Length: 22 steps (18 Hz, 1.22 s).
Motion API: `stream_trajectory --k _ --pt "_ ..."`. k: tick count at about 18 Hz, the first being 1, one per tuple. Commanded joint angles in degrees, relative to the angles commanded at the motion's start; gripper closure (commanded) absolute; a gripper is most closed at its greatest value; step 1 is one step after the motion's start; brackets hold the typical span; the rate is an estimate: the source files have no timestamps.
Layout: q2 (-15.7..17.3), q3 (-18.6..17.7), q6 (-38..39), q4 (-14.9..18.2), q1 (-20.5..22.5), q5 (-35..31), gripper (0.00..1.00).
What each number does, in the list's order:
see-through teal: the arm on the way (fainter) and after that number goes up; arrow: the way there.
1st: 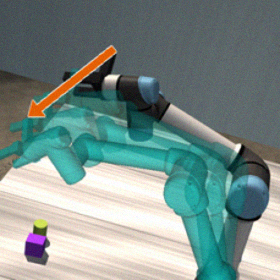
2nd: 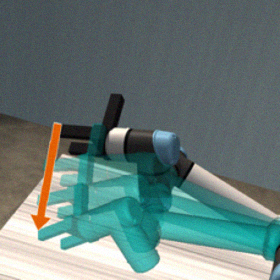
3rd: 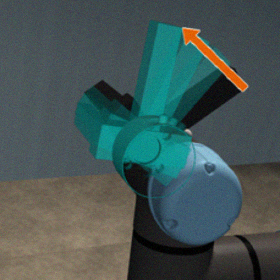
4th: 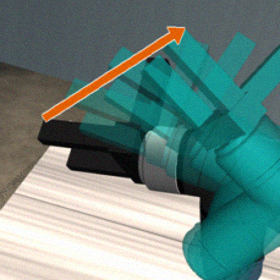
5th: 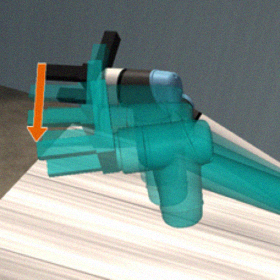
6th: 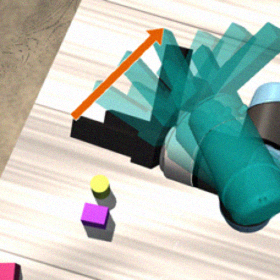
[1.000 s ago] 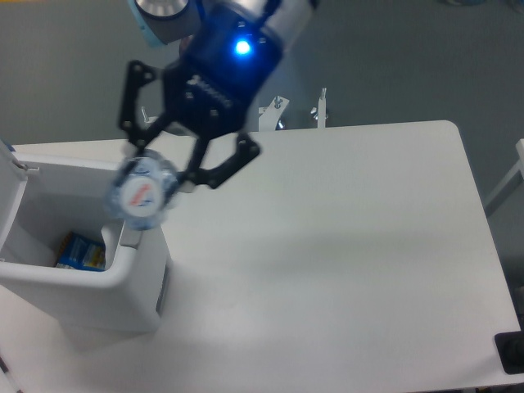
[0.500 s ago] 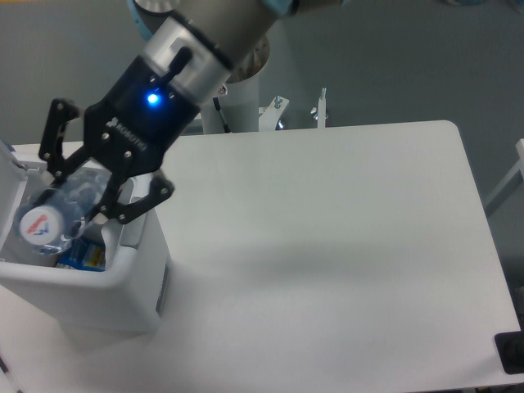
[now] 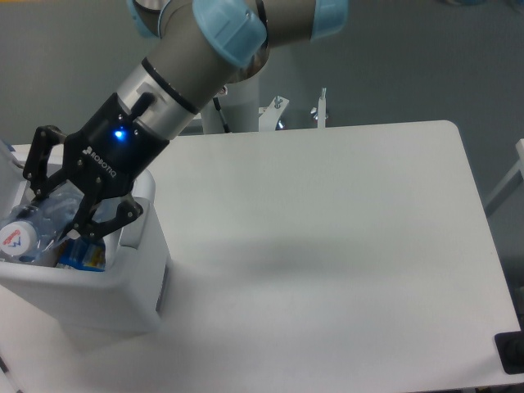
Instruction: Place the trash in the trash can
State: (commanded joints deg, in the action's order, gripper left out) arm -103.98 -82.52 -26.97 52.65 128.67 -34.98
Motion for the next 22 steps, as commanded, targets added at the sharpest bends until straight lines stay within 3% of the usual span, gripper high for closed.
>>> stream_trajectory --k 6,8,10,12,17,22 --pt "0.3 -1.6 -2.6 -0.5 -0.5 -0.3 0.38" --pt "0.7 -1.9 -3.2 -0.5 -0.5 -0.3 0.26" --pt "1.0 -1.9 -3.4 -0.5 -0.5 -0.3 0.23" --pt "1.1 -1.3 -3.7 -0.4 -0.5 -0.3 0.08" --pt "1.0 -0.7 -3.8 -0.9 0.4 -0.4 0.0" --pt "0.9 2.9 -3.7 -0.8 6.1 -0.4 0.0"
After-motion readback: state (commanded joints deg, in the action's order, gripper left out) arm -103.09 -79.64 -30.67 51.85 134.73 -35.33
